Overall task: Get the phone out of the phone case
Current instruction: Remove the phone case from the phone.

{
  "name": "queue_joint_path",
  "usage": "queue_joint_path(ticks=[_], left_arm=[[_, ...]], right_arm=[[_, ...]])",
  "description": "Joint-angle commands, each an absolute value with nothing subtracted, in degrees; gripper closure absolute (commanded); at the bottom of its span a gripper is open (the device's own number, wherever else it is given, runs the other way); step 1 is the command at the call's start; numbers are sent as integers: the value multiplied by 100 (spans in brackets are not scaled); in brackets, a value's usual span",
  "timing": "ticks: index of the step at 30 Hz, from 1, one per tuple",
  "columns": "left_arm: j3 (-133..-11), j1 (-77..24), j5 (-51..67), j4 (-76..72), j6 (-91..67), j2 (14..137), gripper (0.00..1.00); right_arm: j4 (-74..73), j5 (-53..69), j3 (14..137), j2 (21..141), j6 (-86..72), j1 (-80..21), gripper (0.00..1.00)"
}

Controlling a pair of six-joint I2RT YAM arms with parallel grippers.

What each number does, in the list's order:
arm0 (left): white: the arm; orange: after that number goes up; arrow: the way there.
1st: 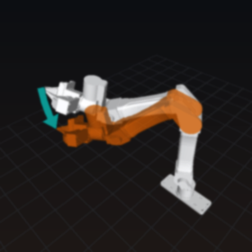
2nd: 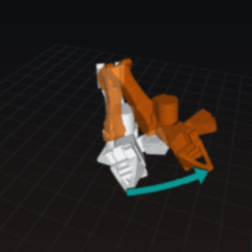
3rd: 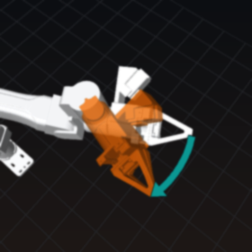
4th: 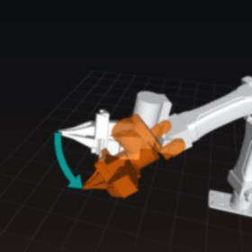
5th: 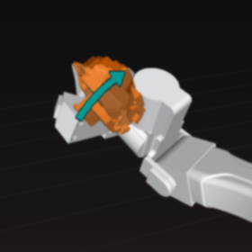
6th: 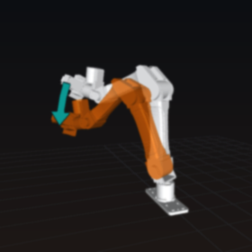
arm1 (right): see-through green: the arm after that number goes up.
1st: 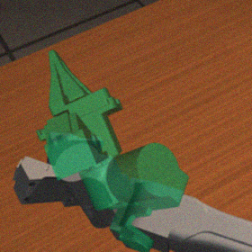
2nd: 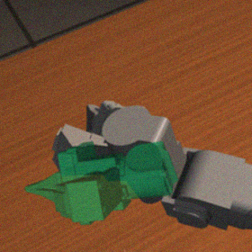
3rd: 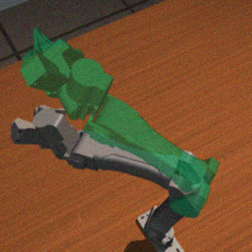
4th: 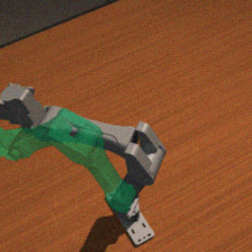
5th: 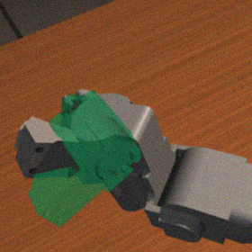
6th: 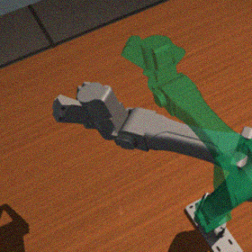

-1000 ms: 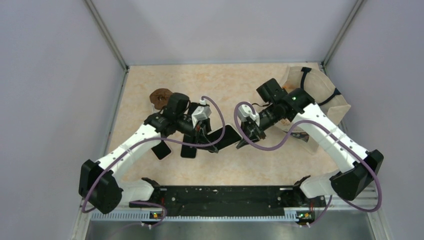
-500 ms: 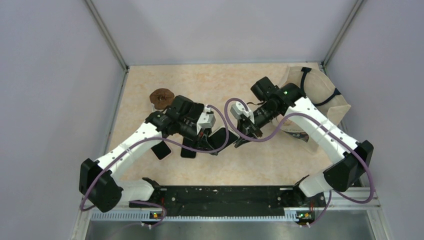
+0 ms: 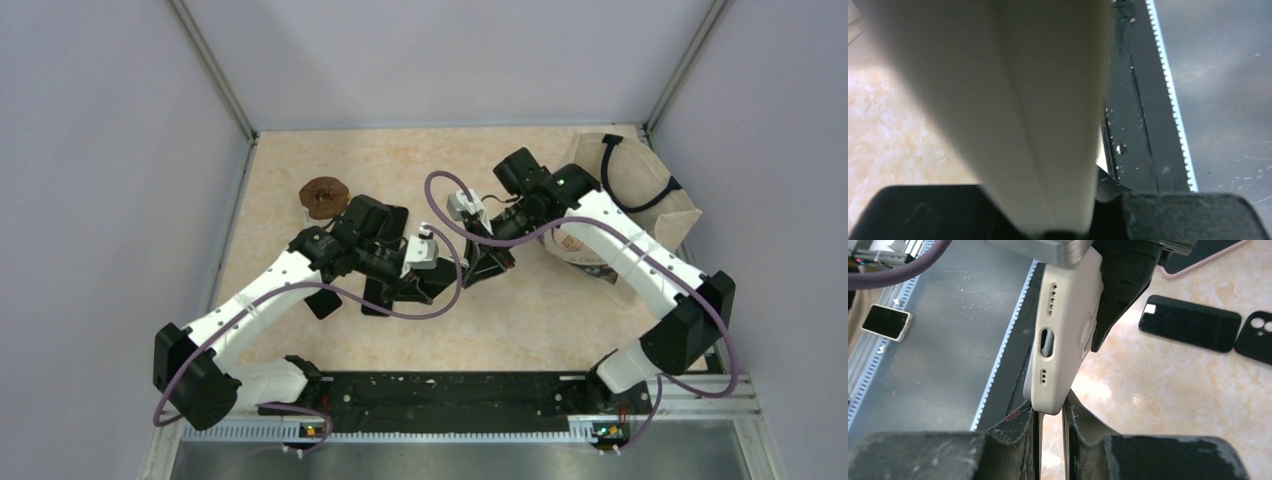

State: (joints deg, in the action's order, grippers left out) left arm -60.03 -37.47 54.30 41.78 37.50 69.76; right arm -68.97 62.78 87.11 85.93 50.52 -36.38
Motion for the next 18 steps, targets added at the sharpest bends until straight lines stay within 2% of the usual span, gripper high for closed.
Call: queue_joint_path(ticks=[1, 18], left_arm=[[-6073, -4332, 5451, 4570, 4619, 6782, 100], [-5942, -4570, 5101, 4588, 4777, 6737, 100]], right_arm=[[-5566, 6106, 9191, 8845, 4490, -3507, 100], [-4440, 5164, 8998, 8993, 3167, -3507, 100]])
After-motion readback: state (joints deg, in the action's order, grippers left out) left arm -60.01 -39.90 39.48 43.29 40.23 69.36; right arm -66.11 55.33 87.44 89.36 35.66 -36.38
